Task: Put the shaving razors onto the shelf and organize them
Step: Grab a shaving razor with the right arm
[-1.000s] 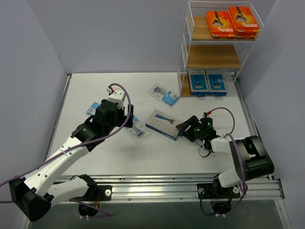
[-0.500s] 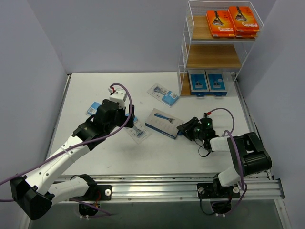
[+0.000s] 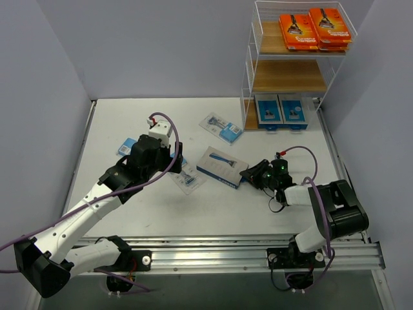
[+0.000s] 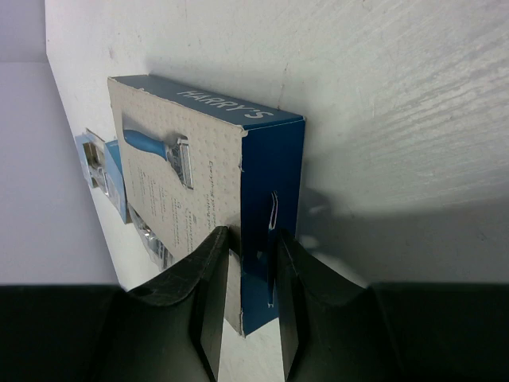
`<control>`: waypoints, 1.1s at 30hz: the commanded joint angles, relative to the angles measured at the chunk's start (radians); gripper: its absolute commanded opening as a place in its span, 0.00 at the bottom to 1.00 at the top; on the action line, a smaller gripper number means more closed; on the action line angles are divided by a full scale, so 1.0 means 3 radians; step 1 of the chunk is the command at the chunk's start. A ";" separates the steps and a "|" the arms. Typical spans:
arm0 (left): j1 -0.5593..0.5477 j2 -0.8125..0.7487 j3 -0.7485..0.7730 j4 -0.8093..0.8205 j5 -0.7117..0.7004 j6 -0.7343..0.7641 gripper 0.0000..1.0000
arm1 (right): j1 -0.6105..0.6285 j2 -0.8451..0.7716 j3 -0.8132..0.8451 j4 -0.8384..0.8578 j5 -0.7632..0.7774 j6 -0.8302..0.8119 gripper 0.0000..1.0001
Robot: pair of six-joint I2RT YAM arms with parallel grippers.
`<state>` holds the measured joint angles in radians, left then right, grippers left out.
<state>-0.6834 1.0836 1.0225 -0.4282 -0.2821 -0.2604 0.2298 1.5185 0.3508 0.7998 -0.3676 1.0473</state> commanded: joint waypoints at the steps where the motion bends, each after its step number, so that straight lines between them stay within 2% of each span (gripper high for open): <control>1: 0.0013 -0.0022 0.0038 0.0139 0.0035 -0.0058 0.91 | 0.0006 -0.0122 -0.0039 -0.0482 0.0131 -0.0101 0.08; 6: 0.0013 -0.0028 0.0038 0.0139 0.0061 -0.0078 0.91 | 0.0006 -0.0178 -0.0029 -0.0559 0.0121 -0.0122 0.00; 16: 0.0013 -0.0033 0.0043 0.0129 0.0112 -0.0119 0.91 | -0.0132 -0.0510 0.0048 -0.0799 0.0059 -0.0183 0.00; 26: 0.0003 -0.0058 0.0038 0.0129 0.0102 -0.0145 0.91 | -0.0587 -0.1154 0.0135 -0.1509 0.0121 -0.0382 0.00; 33: -0.0013 -0.0094 0.0033 0.0129 0.0061 -0.0139 0.91 | -0.0929 -0.1288 0.0237 -0.1674 0.0049 -0.0444 0.00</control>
<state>-0.6838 1.0790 1.0222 -0.4286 -0.2569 -0.2947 -0.0132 1.1667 0.3759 0.3439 -0.3584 0.9386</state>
